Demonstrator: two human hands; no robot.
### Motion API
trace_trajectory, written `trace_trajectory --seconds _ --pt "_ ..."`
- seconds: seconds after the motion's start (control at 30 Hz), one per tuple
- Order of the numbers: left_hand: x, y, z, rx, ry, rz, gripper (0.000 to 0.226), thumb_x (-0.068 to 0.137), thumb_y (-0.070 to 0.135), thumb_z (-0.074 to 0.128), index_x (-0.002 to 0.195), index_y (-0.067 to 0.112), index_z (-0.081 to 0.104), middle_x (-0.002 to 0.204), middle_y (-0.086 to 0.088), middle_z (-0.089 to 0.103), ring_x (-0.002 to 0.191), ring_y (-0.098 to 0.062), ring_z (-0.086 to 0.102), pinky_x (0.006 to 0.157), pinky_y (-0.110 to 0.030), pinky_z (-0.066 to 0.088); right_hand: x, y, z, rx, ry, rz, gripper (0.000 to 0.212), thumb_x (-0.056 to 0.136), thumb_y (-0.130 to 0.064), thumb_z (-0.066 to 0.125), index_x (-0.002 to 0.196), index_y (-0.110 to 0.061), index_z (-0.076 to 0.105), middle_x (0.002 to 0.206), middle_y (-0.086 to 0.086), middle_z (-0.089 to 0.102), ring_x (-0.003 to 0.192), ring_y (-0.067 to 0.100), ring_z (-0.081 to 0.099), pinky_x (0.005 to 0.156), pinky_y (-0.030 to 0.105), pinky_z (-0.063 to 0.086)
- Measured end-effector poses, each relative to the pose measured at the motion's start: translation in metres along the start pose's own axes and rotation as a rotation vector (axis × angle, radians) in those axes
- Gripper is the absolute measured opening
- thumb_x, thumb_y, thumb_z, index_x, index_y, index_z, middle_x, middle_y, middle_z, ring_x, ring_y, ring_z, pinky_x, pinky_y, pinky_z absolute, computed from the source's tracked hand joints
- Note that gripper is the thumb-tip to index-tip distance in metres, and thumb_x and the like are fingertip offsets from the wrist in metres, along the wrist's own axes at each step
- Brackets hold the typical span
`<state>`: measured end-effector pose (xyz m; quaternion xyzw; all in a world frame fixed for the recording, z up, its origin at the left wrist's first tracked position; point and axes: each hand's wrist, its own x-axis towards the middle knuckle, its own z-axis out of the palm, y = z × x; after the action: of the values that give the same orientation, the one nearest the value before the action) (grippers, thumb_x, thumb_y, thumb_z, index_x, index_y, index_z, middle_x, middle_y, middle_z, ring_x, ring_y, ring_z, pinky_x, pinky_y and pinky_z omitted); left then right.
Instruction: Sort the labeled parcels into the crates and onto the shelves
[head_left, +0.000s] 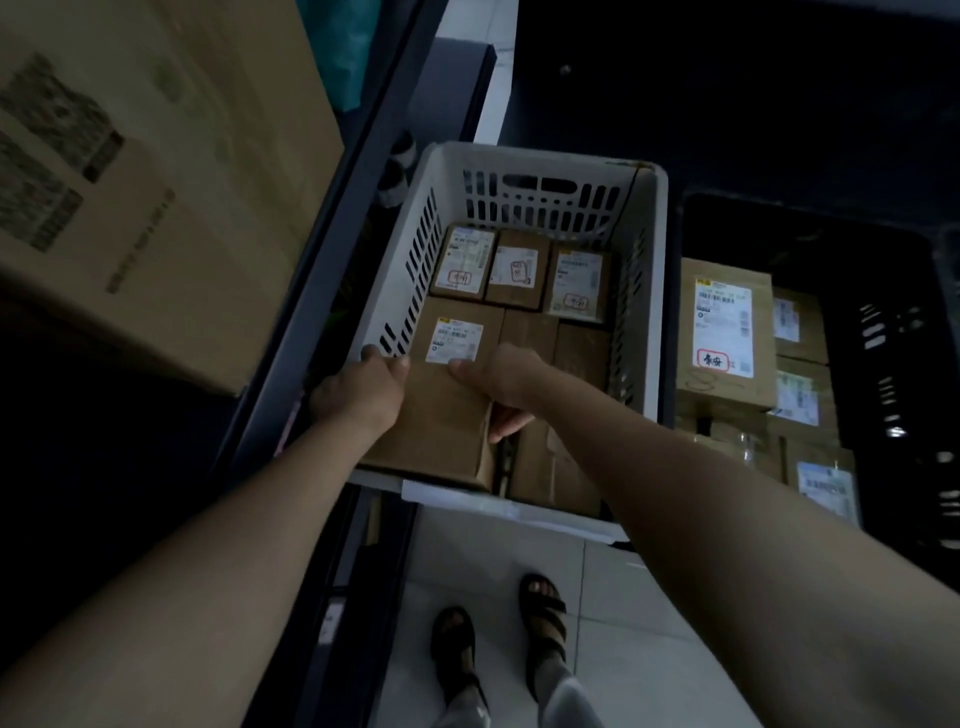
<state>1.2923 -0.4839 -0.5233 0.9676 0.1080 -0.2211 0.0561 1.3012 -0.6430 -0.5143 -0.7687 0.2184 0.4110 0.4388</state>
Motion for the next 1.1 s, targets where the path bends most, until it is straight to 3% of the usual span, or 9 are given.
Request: trace_trajectory --seconds 0.1,0.3,0.4,0.47,0.53,0.63,0.87,1.03,1.1 --pt "0.007 0.011 -0.001 0.095 0.016 0.053 0.048 0.101 0.043 0.014 0.132 0.019 0.04 0.119 -0.018 0.058 0.107 -0.034 0.055 0.074 -0.036 0.034 0.004 -0.003 -0.006 -0.013 0.04 0.042 0.072 0.09 -0.054 0.056 0.138 -0.004 0.037 0.113 0.027 0.06 0.064 0.034 0.07 0.053 0.038 0.06" --pt "0.014 0.025 -0.001 0.114 -0.012 0.086 0.045 0.103 0.039 0.01 0.131 0.019 0.038 0.119 -0.018 0.057 0.106 -0.035 0.055 0.075 -0.036 0.035 0.012 0.0 -0.013 -0.011 0.03 0.042 0.069 0.092 -0.053 0.053 0.14 -0.006 0.038 0.12 0.025 0.058 0.067 0.033 0.069 0.045 0.032 0.057" --pt "0.01 0.026 0.003 -0.002 -0.039 0.062 0.042 0.103 0.038 0.012 0.131 0.017 0.035 0.116 -0.02 0.057 0.104 -0.035 0.055 0.076 -0.036 0.036 0.009 0.002 -0.009 -0.022 0.029 0.029 0.064 0.095 -0.052 0.049 0.137 -0.005 0.041 0.121 0.022 0.057 0.071 0.033 0.068 0.057 0.037 0.06" --pt "0.011 0.028 0.01 -0.114 -0.046 0.051 0.041 0.103 0.038 0.014 0.129 0.016 0.035 0.111 -0.02 0.056 0.1 -0.035 0.055 0.08 -0.038 0.043 0.008 0.005 -0.008 -0.043 0.047 0.007 0.06 0.097 -0.051 0.045 0.134 -0.004 0.045 0.121 0.021 0.056 0.085 0.035 0.067 0.073 0.042 0.06" --pt "0.014 0.029 0.015 -0.166 -0.049 0.042 0.04 0.102 0.039 0.016 0.127 0.016 0.036 0.113 -0.02 0.054 0.1 -0.037 0.054 0.088 -0.045 0.045 0.01 0.007 -0.01 -0.145 0.07 -0.042 0.06 0.098 -0.052 0.04 0.134 -0.004 0.046 0.123 0.021 0.057 0.102 0.035 0.063 0.085 0.038 0.053" --pt "0.017 0.027 0.019 -0.258 -0.067 0.027 0.038 0.102 0.038 0.017 0.127 0.016 0.037 0.123 -0.02 0.045 0.109 -0.038 0.048 0.094 -0.047 0.041 0.008 0.006 -0.012 -0.281 0.068 -0.101 0.062 0.1 -0.052 0.033 0.137 -0.004 0.045 0.129 0.021 0.058 0.116 0.032 0.056 0.085 0.031 0.039" --pt "0.008 0.013 0.03 -0.277 0.024 0.042 0.038 0.101 0.039 0.019 0.121 0.015 0.042 0.122 -0.02 0.045 0.109 -0.037 0.048 0.09 -0.044 0.041 -0.005 0.009 -0.004 -0.497 0.033 -0.218 0.051 0.103 -0.047 0.028 0.137 -0.014 0.047 0.132 0.017 0.052 0.119 0.031 0.052 0.1 0.039 0.044" --pt "0.015 0.017 0.025 -0.289 -0.001 0.059 0.049 0.098 0.051 0.023 0.116 0.013 0.045 0.116 -0.016 0.05 0.103 -0.035 0.052 0.084 -0.041 0.044 -0.003 0.012 -0.013 -0.474 0.009 -0.205 0.065 0.098 -0.058 0.03 0.129 -0.005 0.053 0.127 0.018 0.059 0.114 0.03 0.056 0.087 0.031 0.041" --pt "0.018 0.014 0.023 -0.279 -0.019 0.083 0.051 0.098 0.053 0.022 0.109 0.012 0.05 0.107 -0.013 0.055 0.094 -0.031 0.055 0.079 -0.037 0.045 -0.007 0.013 -0.018 -0.415 -0.059 -0.229 0.061 0.098 -0.055 0.038 0.136 -0.008 0.05 0.133 0.014 0.057 0.12 0.028 0.054 0.089 0.027 0.038"
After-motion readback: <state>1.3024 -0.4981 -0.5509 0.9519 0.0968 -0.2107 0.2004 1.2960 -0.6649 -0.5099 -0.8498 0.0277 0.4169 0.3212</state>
